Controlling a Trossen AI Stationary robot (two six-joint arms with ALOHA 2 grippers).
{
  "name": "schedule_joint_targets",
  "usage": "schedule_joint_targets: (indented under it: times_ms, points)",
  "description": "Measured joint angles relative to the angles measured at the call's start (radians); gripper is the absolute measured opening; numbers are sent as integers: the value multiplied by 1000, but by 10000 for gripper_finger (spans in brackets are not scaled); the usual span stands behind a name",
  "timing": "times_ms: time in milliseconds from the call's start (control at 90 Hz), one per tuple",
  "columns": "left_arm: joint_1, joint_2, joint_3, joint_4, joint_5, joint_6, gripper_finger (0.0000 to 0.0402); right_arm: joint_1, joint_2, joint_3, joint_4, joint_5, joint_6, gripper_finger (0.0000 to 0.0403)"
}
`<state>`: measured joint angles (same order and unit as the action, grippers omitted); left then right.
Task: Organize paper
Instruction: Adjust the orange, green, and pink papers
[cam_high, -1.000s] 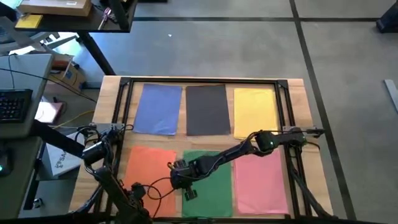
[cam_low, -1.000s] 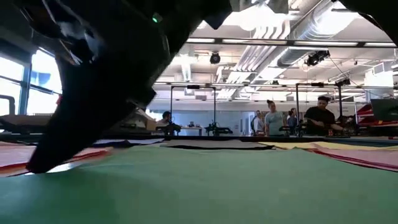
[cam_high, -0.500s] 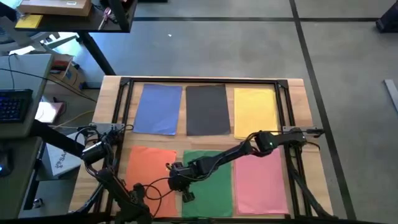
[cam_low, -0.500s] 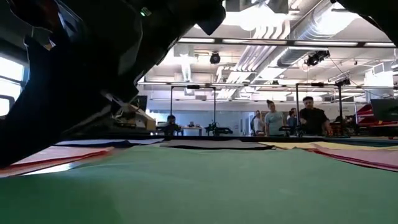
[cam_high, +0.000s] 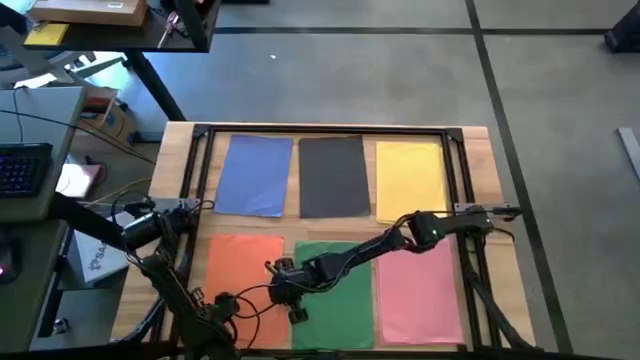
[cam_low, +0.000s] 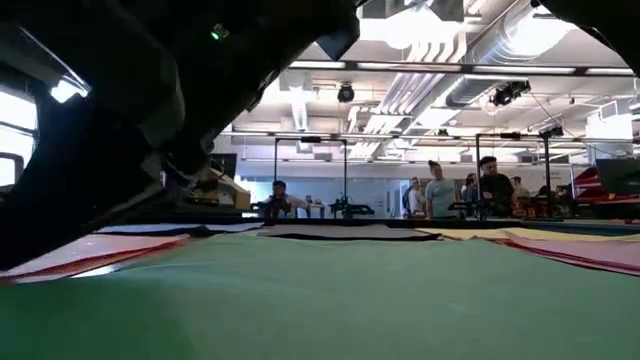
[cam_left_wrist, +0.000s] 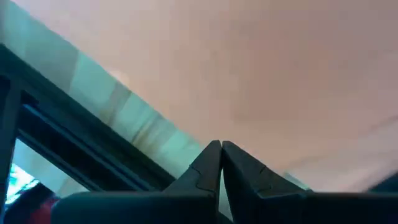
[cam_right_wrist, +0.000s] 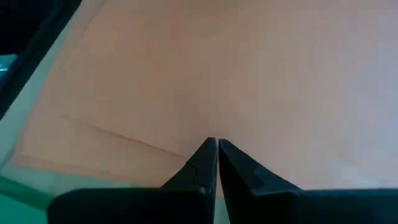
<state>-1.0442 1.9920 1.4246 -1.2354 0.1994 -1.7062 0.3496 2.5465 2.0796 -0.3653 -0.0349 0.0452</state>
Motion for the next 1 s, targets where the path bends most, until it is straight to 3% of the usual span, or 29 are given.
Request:
schedule_joint_targets:
  times_ms: [200,467,711,1000]
  points:
    - [-51,-26,-7,56,5,-155,0,4,-16,1,-39,-123,4,0]
    - [-79,-9,-123,173,111,-186,0,18,-11,0,-98,-125,-19,0]
    - [-83,-10,-156,266,47,-193,0,18,24,4,-63,-132,4,0]
    - [-91,-10,-99,276,-34,-202,0,18,20,3,-51,-101,26,0]
